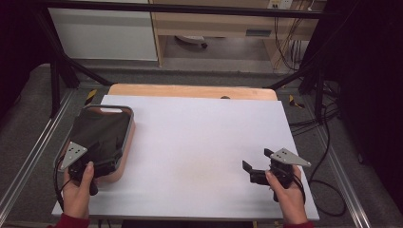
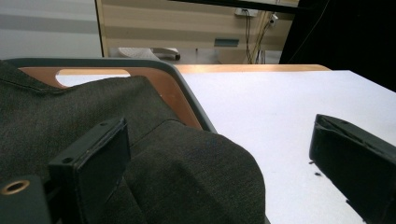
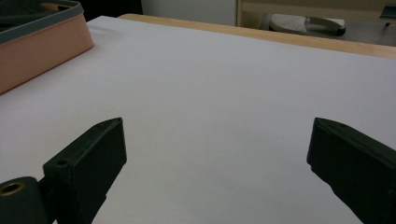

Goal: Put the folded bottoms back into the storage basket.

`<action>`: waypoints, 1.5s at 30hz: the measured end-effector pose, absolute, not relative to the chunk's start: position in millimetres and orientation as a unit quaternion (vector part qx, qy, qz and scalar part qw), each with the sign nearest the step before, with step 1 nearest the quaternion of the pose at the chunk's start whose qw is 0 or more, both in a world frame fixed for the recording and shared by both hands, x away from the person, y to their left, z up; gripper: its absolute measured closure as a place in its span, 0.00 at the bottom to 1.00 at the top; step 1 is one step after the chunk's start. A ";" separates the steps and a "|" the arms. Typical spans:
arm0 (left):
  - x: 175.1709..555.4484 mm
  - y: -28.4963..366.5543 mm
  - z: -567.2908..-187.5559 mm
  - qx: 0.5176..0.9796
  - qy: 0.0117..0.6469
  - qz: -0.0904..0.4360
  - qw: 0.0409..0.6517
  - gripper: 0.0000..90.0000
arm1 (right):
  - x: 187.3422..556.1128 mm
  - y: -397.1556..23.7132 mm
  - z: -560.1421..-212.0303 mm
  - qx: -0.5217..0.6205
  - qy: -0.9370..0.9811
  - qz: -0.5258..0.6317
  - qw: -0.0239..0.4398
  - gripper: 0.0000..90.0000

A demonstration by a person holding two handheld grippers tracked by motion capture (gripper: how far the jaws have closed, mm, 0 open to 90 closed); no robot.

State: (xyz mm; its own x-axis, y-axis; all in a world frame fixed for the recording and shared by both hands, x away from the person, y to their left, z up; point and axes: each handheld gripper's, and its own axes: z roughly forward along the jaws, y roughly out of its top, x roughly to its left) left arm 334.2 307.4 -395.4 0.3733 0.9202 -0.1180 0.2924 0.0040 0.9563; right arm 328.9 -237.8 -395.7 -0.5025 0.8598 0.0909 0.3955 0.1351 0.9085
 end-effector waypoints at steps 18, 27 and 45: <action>334.3 306.2 -395.5 0.642 0.472 0.294 0.528 0.06 | 316.2 -223.8 -423.8 0.433 0.728 0.490 0.206 0.05; 334.3 307.5 -395.0 0.641 0.471 0.295 0.529 0.06 | 323.9 -203.8 -430.5 0.410 0.738 0.493 0.210 0.05; 331.9 299.3 -390.4 0.649 0.455 0.288 0.538 0.06 | 353.8 -169.8 -439.4 0.388 0.752 0.495 0.200 0.05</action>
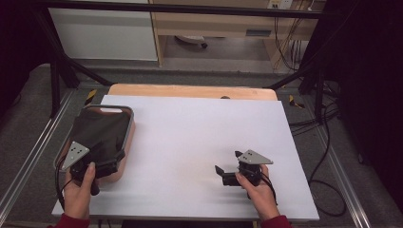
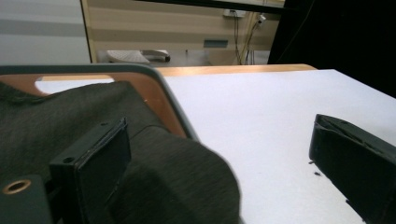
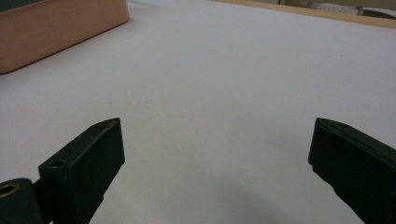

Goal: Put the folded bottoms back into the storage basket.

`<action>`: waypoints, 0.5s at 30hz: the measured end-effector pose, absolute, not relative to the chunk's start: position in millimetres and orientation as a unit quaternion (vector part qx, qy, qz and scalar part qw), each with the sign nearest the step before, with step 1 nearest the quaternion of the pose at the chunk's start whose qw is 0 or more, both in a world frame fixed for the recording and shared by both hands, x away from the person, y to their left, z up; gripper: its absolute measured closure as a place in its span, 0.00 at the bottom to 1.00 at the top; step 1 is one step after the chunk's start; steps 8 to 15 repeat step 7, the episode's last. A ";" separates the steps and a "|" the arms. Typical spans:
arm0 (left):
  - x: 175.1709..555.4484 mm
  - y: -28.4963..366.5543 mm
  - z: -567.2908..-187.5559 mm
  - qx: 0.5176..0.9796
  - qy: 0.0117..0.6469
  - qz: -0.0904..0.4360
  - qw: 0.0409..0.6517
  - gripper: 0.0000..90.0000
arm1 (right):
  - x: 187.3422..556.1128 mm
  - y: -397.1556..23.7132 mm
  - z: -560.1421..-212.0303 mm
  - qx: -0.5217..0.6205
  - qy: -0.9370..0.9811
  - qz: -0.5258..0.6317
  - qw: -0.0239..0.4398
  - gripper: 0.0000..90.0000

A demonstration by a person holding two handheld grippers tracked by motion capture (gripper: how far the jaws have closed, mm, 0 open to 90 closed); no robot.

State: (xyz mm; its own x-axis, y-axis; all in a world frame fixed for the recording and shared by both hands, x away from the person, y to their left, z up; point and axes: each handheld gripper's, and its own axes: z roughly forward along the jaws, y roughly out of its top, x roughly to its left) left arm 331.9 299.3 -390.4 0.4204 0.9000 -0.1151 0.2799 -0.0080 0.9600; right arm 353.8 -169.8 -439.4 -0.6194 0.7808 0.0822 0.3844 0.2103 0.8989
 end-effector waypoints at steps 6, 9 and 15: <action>318.8 270.2 -377.9 0.662 0.421 0.284 0.551 0.06 | 356.5 -163.4 -443.0 0.385 0.762 0.483 0.195 0.04; 317.3 261.5 -378.0 0.673 0.410 0.277 0.549 0.06 | 355.8 -164.4 -442.8 0.387 0.762 0.481 0.196 0.04; 317.3 261.5 -378.0 0.673 0.410 0.277 0.549 0.06 | 355.8 -164.4 -442.8 0.387 0.762 0.481 0.196 0.04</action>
